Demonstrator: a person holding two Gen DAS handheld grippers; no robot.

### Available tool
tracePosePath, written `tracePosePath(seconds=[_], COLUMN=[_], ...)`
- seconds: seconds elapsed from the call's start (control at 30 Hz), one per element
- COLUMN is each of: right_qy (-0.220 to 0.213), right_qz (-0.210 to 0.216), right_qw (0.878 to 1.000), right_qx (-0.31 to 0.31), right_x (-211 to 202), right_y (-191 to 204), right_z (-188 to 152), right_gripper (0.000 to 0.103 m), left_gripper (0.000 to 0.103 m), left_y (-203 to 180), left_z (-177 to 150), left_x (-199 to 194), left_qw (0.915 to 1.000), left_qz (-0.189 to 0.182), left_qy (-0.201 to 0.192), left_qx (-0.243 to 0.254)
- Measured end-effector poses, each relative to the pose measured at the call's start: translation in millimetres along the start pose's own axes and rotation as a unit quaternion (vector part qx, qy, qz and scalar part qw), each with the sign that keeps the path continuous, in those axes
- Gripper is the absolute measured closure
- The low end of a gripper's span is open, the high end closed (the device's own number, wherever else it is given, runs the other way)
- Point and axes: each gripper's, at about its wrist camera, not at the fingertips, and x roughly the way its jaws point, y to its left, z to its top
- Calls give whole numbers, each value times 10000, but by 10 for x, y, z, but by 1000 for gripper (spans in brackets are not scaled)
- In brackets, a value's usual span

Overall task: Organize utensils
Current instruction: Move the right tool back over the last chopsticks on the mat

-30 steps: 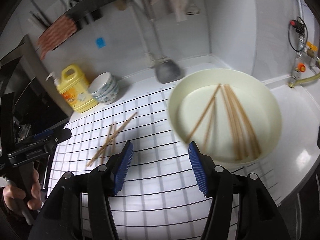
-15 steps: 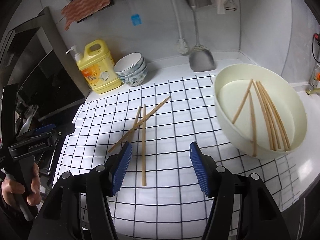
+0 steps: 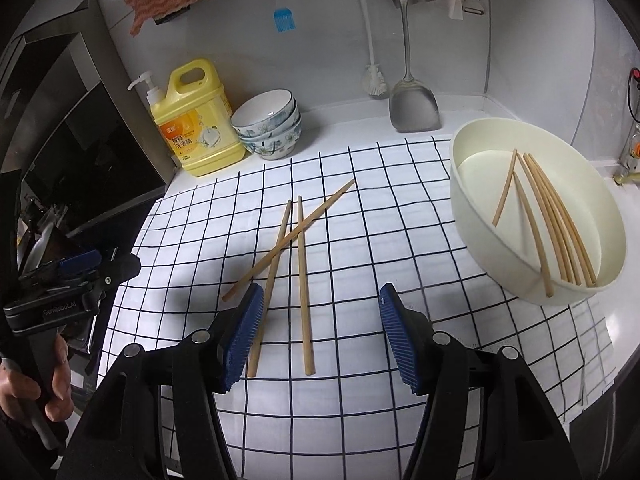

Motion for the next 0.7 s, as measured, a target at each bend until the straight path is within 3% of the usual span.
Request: tracePosePath(seconds=[0.27,0.7], right_qy=[229,539], right_qz=[-109,-15], right_qw=[9997,9977], right_qx=[-41,-420], right_x=[256,911], right_y=[36,69], right_z=[-108,-246], right_gripper=[45,45], left_gripper=[7,7], left_y=[111,66], left_z=[-63,-87], left_x=[285,689], left_qw=[9998,9999], left_qz=[-2,109], left_qy=[164,113], left_qx=[-66,-71])
